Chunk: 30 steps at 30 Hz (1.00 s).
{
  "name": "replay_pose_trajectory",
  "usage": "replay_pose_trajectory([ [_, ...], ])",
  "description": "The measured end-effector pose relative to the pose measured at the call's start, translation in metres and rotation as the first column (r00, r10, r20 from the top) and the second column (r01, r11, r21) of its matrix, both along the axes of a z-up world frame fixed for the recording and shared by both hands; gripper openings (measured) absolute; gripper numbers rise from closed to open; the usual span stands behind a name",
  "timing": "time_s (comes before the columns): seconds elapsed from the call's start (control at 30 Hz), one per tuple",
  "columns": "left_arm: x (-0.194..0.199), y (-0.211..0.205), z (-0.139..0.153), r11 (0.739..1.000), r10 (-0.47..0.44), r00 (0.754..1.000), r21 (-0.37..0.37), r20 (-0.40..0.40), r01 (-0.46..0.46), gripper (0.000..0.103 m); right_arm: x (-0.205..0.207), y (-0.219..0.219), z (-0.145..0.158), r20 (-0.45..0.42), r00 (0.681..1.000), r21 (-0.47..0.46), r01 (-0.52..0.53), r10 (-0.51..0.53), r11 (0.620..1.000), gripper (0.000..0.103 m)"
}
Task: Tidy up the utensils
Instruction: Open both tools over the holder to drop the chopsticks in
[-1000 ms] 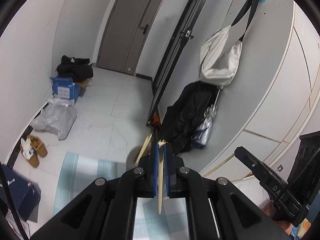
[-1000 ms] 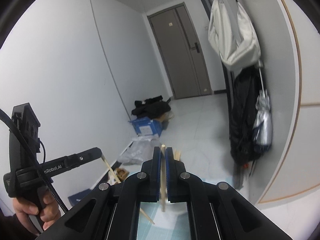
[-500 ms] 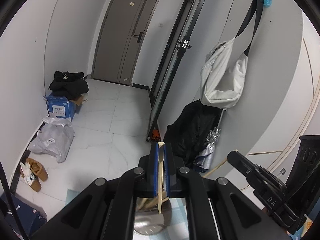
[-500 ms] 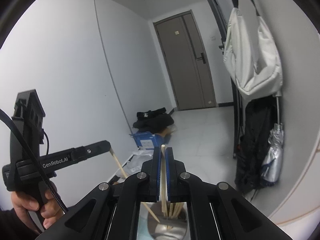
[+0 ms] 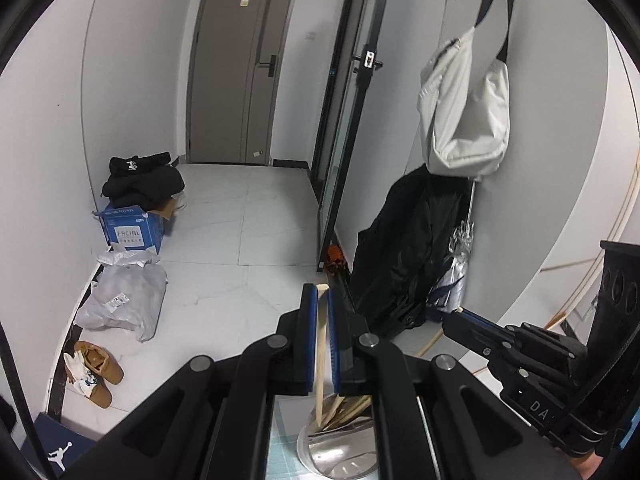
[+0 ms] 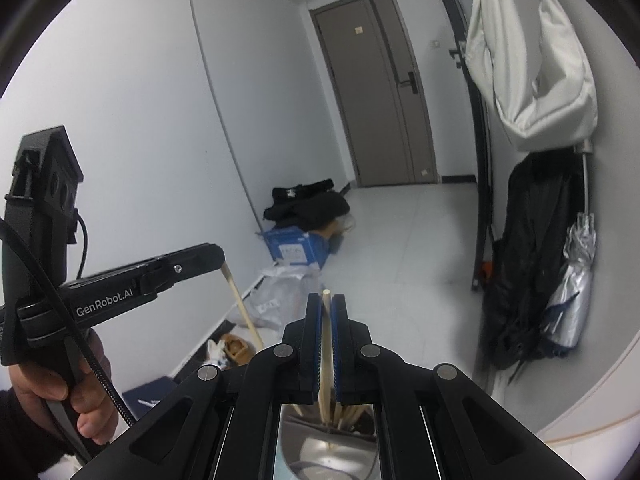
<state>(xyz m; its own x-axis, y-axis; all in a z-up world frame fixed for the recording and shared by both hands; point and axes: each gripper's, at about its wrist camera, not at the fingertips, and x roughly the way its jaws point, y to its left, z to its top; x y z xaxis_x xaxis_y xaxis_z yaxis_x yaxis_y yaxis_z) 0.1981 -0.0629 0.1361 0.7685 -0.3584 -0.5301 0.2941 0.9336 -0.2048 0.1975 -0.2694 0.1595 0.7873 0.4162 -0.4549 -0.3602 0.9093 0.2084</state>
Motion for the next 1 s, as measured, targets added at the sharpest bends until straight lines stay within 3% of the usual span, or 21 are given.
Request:
replay_pose_trajectory([
  [0.5, 0.003, -0.006, -0.034, 0.999, -0.034, 0.994, 0.007, -0.102, 0.035, 0.002, 0.007, 0.017, -0.038, -0.065, 0.997, -0.011, -0.043, 0.042, 0.999, 0.004],
  [0.7, 0.004, -0.003, -0.047, 0.997, -0.066, 0.987, -0.058, -0.145, 0.058, 0.002, 0.012, 0.018, -0.062, -0.100, 0.994, 0.000, -0.044, 0.044, 0.999, 0.004],
  [0.9, -0.001, -0.003, -0.058, 0.996, -0.072, 0.989, -0.057, -0.126, 0.066, 0.002, 0.019, 0.016, -0.082, -0.150, 0.988, 0.044, -0.034, 0.040, 0.998, 0.004],
  [1.0, 0.002, 0.002, -0.069, 0.996, -0.056, 0.986, -0.080, -0.156, 0.044, 0.002, 0.022, 0.017, -0.090, -0.168, 0.985, 0.052, -0.034, 0.042, 0.998, 0.004],
])
